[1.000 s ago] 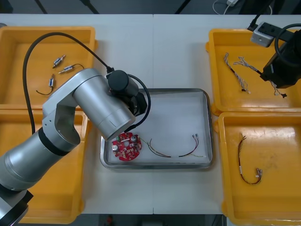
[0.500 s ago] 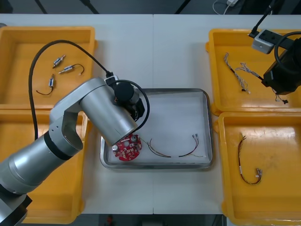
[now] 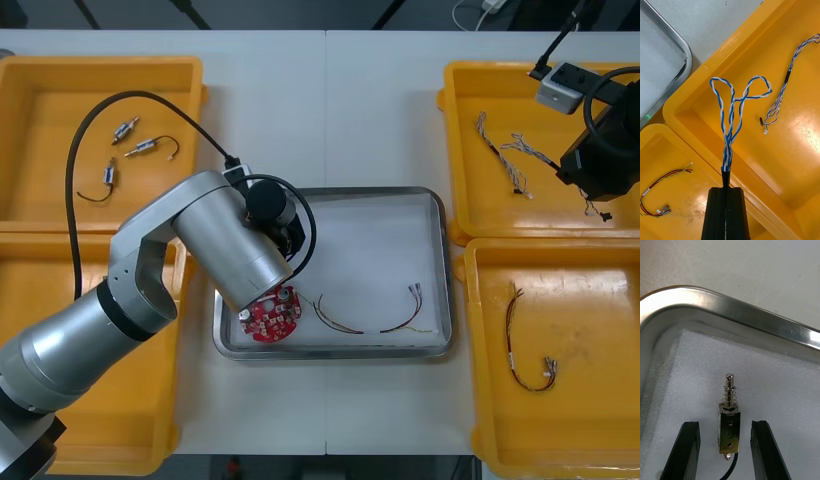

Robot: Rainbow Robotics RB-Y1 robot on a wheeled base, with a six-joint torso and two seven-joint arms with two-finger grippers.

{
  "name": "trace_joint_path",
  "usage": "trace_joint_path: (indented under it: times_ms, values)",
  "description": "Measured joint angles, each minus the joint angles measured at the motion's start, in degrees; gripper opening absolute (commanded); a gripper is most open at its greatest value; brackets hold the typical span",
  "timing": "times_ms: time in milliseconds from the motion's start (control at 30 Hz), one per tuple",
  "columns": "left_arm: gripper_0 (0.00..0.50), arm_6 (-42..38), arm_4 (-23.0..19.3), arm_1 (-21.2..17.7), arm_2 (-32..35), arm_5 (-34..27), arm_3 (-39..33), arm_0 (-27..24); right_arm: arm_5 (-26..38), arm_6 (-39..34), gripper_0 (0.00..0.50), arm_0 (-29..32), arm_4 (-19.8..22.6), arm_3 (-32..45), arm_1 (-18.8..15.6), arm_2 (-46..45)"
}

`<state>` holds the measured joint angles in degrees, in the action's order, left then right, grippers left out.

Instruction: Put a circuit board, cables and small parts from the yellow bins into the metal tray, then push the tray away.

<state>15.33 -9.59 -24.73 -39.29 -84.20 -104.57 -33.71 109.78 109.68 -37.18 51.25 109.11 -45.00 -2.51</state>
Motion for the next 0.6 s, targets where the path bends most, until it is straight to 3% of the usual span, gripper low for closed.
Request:
trace_joint_path:
  times_ms: [167,300,433,600]
  values:
    - [0.467,0.0,-0.2,-0.8,0.0,-4.7,-4.1,0.0,0.0,0.0,0.0,0.0,0.0,0.0,0.0,0.0]
    - [0.5,0.0,-3.7,-2.2,1.1,-9.1,-9.4,0.0,0.0,0.0,0.0,0.0,0.0,0.0,0.0,0.0]
    - [0.5,0.0,-7.5,-3.6,3.9,-12.7,-14.8,-0.1,0.0,0.0,0.0,0.0,0.1,0.0,0.0,0.0]
    - [0.5,0.0,-8.5,-5.4,6.0,-15.3,-19.7,-1.7,0.0,0.0,0.0,0.0,0.4,0.0,0.0,0.0]
